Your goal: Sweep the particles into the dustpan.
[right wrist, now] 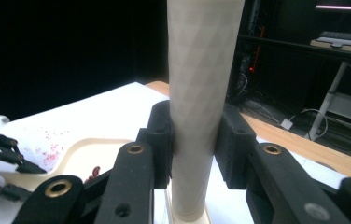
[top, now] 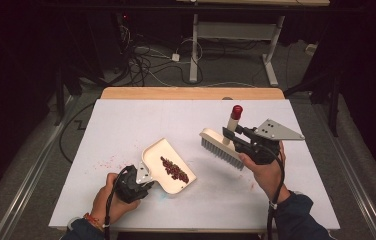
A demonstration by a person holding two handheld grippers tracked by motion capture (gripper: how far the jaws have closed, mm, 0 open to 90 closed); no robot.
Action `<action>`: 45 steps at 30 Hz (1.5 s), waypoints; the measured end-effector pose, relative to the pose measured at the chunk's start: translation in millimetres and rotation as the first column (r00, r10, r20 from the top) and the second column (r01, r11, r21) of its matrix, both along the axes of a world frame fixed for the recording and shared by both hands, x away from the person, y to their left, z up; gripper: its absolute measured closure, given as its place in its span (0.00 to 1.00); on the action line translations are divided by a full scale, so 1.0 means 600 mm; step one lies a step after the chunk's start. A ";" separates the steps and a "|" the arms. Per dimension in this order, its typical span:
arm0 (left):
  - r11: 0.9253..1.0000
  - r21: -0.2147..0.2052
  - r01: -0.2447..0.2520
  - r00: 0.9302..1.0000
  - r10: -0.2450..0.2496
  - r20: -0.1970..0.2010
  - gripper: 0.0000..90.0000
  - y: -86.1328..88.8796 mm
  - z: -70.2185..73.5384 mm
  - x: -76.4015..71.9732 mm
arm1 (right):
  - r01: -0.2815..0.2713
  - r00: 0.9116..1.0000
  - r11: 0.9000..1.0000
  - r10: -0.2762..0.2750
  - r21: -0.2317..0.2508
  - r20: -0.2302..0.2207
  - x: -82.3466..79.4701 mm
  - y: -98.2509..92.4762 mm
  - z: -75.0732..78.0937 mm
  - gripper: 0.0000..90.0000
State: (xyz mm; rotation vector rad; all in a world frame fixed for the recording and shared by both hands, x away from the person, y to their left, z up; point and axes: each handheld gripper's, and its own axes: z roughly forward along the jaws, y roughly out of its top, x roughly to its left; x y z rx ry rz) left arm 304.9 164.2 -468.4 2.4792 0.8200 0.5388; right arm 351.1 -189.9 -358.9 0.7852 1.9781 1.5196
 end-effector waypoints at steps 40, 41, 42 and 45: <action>0.991 -0.116 -0.069 0.997 0.067 -0.026 0.71 0.042 -0.011 0.005 | 0.025 0.996 0.999 -0.028 -0.034 -0.082 -0.020 -0.087 -0.009 0.78; 0.990 -0.120 -0.075 0.997 0.072 -0.031 0.71 0.044 -0.011 0.005 | 0.021 0.996 0.999 -0.024 -0.035 -0.083 -0.021 -0.089 -0.008 0.78; 0.989 -0.122 -0.081 0.996 0.078 -0.033 0.71 0.045 -0.012 0.006 | 0.016 0.996 0.999 -0.019 -0.038 -0.088 -0.022 -0.091 -0.007 0.78; 0.985 -0.130 -0.111 0.994 0.107 -0.033 0.71 0.049 -0.013 0.006 | -0.006 0.996 0.999 0.002 -0.043 -0.094 -0.025 -0.098 -0.004 0.78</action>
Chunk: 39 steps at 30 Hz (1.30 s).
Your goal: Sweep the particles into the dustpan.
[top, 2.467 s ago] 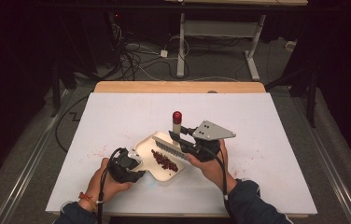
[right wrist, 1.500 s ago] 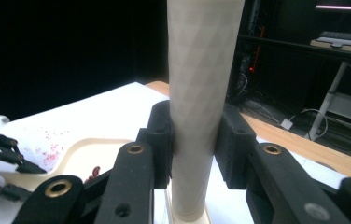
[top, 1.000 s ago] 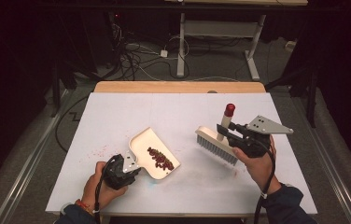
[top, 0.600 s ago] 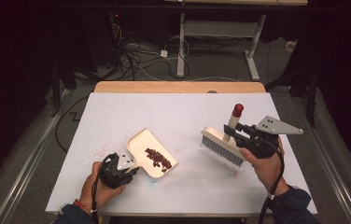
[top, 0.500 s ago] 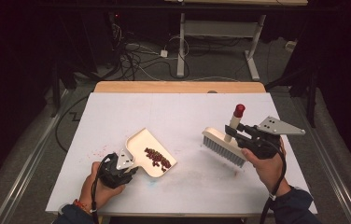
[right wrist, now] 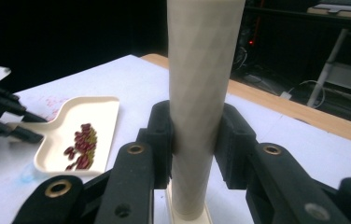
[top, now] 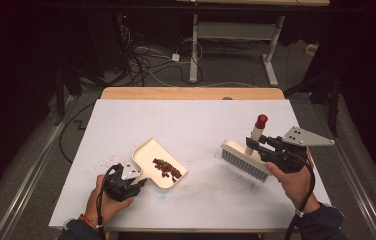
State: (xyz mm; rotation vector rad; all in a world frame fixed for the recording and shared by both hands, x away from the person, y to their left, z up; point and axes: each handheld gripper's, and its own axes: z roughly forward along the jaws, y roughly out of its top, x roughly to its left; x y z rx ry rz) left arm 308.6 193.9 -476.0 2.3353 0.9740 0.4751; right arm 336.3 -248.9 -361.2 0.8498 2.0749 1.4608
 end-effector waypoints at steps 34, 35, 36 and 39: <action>0.986 -0.079 -0.144 0.990 0.144 -0.012 0.71 0.059 0.004 -0.007 | -0.062 0.998 0.997 0.062 -0.044 -0.004 -0.031 -0.032 0.004 0.78; 0.985 -0.081 -0.149 0.989 0.149 -0.014 0.71 0.061 0.004 -0.007 | -0.064 0.998 0.997 0.064 -0.047 -0.005 -0.031 -0.033 0.003 0.78; 0.984 -0.083 -0.158 0.988 0.157 -0.013 0.71 0.062 0.003 -0.006 | -0.065 0.998 0.997 0.064 -0.049 -0.005 -0.032 -0.033 0.003 0.78; 0.981 -0.087 -0.173 0.985 0.172 -0.021 0.71 0.066 0.003 -0.005 | -0.066 0.998 0.996 0.066 -0.053 -0.006 -0.033 -0.033 0.004 0.78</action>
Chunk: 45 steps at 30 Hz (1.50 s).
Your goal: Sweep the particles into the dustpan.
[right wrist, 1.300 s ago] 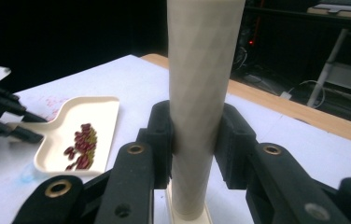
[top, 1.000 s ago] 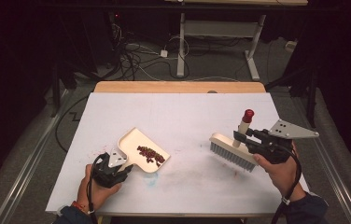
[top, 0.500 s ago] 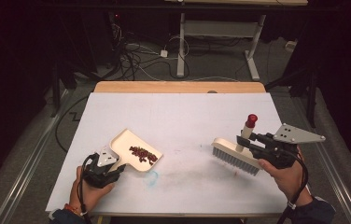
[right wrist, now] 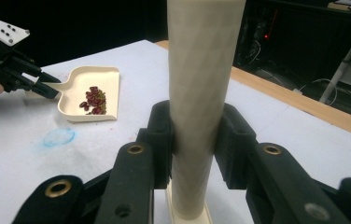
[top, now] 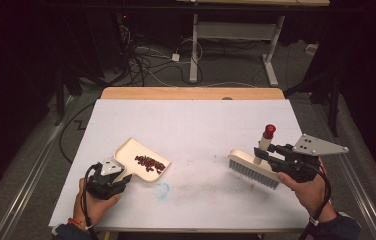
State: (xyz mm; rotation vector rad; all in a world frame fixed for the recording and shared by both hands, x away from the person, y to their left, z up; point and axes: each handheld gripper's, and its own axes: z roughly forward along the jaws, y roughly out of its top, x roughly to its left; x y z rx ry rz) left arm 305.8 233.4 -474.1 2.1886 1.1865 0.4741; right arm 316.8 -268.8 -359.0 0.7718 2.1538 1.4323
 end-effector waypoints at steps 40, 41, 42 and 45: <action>0.971 -0.108 -0.212 0.977 0.209 -0.042 0.57 -0.037 -0.016 0.024 | -0.118 0.986 0.991 0.110 -0.066 -0.125 0.027 -0.038 0.003 0.78; 0.971 -0.136 -0.198 0.980 0.197 -0.019 0.54 -0.032 -0.013 0.019 | -0.122 0.985 0.990 0.112 -0.070 -0.129 0.028 -0.036 0.003 0.78; 0.971 -0.143 -0.191 0.981 0.194 0.005 0.51 -0.026 -0.008 0.014 | -0.128 0.984 0.989 0.117 -0.074 -0.131 0.030 -0.035 0.003 0.78; 0.974 -0.166 -0.156 0.982 0.172 0.083 0.40 -0.008 0.004 0.000 | -0.132 0.983 0.988 0.121 -0.075 -0.136 0.036 -0.029 0.001 0.78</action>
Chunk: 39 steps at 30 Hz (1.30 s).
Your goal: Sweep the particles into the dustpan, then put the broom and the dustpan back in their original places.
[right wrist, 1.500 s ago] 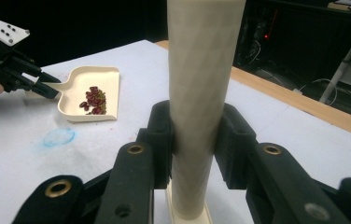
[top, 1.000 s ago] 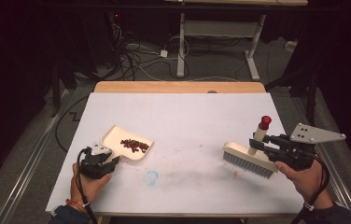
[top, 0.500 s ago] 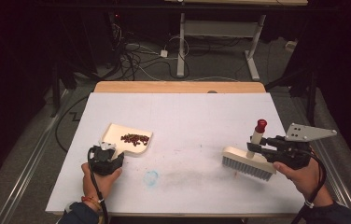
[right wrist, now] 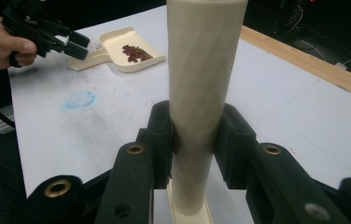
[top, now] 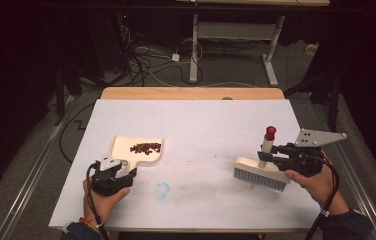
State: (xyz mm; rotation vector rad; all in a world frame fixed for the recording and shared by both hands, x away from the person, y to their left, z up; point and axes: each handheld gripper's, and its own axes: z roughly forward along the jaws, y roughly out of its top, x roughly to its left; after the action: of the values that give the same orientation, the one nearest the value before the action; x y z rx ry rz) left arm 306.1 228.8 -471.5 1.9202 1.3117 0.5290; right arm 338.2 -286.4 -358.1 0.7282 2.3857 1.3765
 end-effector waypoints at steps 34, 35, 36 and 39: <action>0.968 0.175 0.179 0.961 -0.210 0.178 0.22 0.014 0.012 -0.027 | 0.375 0.895 0.876 -0.427 -0.303 -0.127 0.260 0.083 -0.123 0.44; 0.968 0.176 0.176 0.963 -0.207 0.175 0.22 0.014 0.012 -0.027 | 0.367 0.897 0.883 -0.419 -0.291 -0.141 0.260 0.085 -0.126 0.42; 0.968 0.177 0.177 0.963 -0.207 0.174 0.22 0.013 0.012 -0.027 | 0.359 0.900 0.888 -0.411 -0.286 -0.145 0.260 0.089 -0.129 0.40; 0.966 0.181 0.185 0.960 -0.217 0.178 0.22 0.011 0.012 -0.030 | 0.374 0.902 0.879 -0.419 -0.295 -0.104 0.254 0.101 -0.131 0.43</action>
State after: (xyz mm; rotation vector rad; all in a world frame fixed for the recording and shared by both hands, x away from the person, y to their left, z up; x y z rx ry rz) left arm 288.3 235.5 -464.3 2.0482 0.9599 0.7197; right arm 490.7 -225.8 -436.5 1.2102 2.2997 0.8333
